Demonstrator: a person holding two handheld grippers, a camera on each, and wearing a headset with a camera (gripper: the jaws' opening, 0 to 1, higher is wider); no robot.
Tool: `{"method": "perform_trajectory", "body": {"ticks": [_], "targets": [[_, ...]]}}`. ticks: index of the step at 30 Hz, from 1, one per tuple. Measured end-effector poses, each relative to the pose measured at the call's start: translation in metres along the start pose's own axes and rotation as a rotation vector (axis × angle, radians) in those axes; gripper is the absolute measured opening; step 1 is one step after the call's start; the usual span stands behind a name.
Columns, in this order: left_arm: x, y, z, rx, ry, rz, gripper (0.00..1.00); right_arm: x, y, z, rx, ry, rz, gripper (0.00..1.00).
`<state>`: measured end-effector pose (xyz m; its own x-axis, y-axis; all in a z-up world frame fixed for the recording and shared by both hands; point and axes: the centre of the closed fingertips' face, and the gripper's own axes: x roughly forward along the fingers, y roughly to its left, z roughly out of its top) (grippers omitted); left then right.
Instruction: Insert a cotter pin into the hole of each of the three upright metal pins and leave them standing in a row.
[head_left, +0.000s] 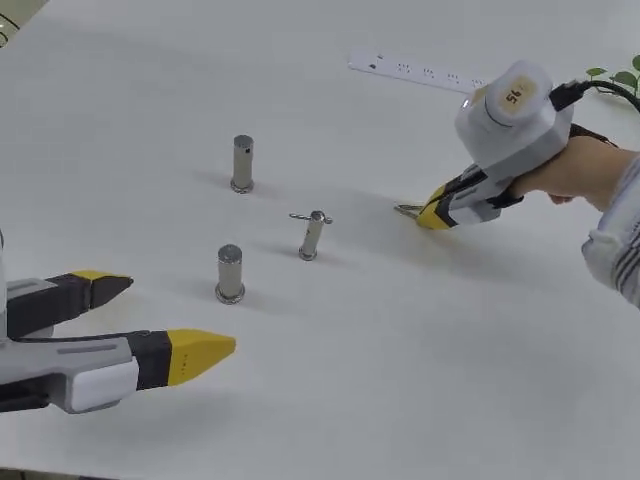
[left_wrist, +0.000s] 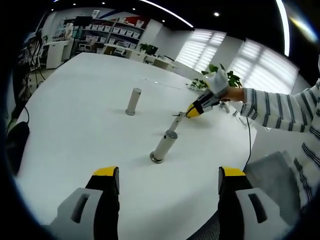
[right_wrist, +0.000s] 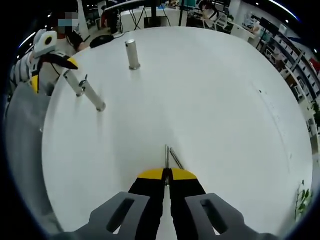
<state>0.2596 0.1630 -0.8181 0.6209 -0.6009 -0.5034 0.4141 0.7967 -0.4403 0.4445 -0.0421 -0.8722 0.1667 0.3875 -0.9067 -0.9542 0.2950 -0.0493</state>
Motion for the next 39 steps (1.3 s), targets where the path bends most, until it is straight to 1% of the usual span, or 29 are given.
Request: {"method": "perform_trajectory", "body": {"ticks": [2,4,6,7,9,10,11,13,15,17,20,23,25,28,29,30,31,32,34,35,36,37,39], "targets": [[-0.001,0.0,0.001,0.0,-0.001,0.0,0.8,0.0,0.002,0.0,-0.021,0.003,-0.011,0.03],[-0.002,0.0,0.002,0.002,-0.006,0.002,0.8,0.0,0.003,0.001,-0.03,0.014,-0.024,0.03],[-0.004,-0.001,0.003,0.004,-0.01,0.004,0.79,-0.001,0.005,0.001,-0.055,0.025,-0.038,0.03],[-0.005,-0.002,0.005,0.008,-0.014,0.002,0.78,-0.001,0.005,0.001,-0.058,0.03,-0.041,0.03],[-0.008,-0.004,0.008,0.021,-0.021,-0.004,0.76,-0.002,0.009,0.001,-0.072,0.041,-0.029,0.03],[-0.009,-0.005,0.009,0.044,-0.024,-0.005,0.74,-0.003,0.01,0.0,-0.076,0.046,-0.028,0.03],[-0.01,-0.007,0.009,0.087,-0.013,-0.013,0.74,-0.003,0.011,0.0,-0.083,0.048,-0.031,0.03],[-0.012,-0.013,0.005,0.131,0.025,-0.033,0.74,-0.004,0.007,0.0,-0.086,0.046,-0.037,0.03],[-0.013,-0.016,0.005,0.15,0.033,-0.035,0.73,-0.009,0.008,0.002,-0.09,0.036,-0.05,0.02],[-0.014,-0.018,0.007,0.162,0.032,-0.036,0.72,-0.015,0.009,0.004,-0.097,0.025,-0.059,0.02],[-0.014,-0.019,0.011,0.174,0.025,-0.041,0.72,-0.023,0.01,0.005,-0.12,0.017,-0.081,0.02],[-0.014,-0.02,0.017,0.189,0.022,-0.042,0.72,-0.031,0.011,0.005,-0.118,-0.007,-0.096,0.02],[-0.014,-0.019,0.021,0.192,0.016,-0.038,0.71,-0.037,0.011,0.005,-0.115,-0.023,-0.11,0.03],[-0.014,-0.018,0.028,0.168,0.004,-0.038,0.68,-0.043,0.013,0.004,-0.114,-0.032,-0.125,0.03],[-0.014,-0.018,0.03,0.17,0.002,-0.036,0.67,-0.045,0.014,0.004,-0.116,-0.038,-0.131,0.03],[-0.014,-0.017,0.032,0.185,-0.002,-0.026,0.67,-0.048,0.015,0.004,-0.114,-0.05,-0.137,0.03],[-0.014,-0.015,0.037,0.207,-0.015,-0.007,0.66,-0.05,0.017,0.005,-0.112,-0.059,-0.14,0.03],[-0.014,-0.016,0.039,0.205,-0.013,-0.012,0.63,-0.053,0.018,0.006,-0.109,-0.073,-0.146,0.03],[-0.014,-0.017,0.045,0.196,-0.023,-0.019,0.58,-0.058,0.02,0.008,-0.104,-0.09,-0.157,0.03],[-0.014,-0.018,0.05,0.192,-0.038,-0.018,0.57,-0.06,0.022,0.009,-0.104,-0.098,-0.161,0.03],[-0.014,-0.018,0.052,0.189,-0.044,-0.02,0.57,-0.06,0.019,0.009,-0.104,-0.112,-0.168,0.03],[-0.014,-0.019,0.054,0.183,-0.049,-0.023,0.57,-0.061,0.019,0.009,-0.107,-0.117,-0.169,0.03],[-0.013,-0.022,0.059,0.172,-0.062,-0.035,0.56,-0.065,0.024,0.011,-0.119,-0.128,-0.18,0.03]]}}
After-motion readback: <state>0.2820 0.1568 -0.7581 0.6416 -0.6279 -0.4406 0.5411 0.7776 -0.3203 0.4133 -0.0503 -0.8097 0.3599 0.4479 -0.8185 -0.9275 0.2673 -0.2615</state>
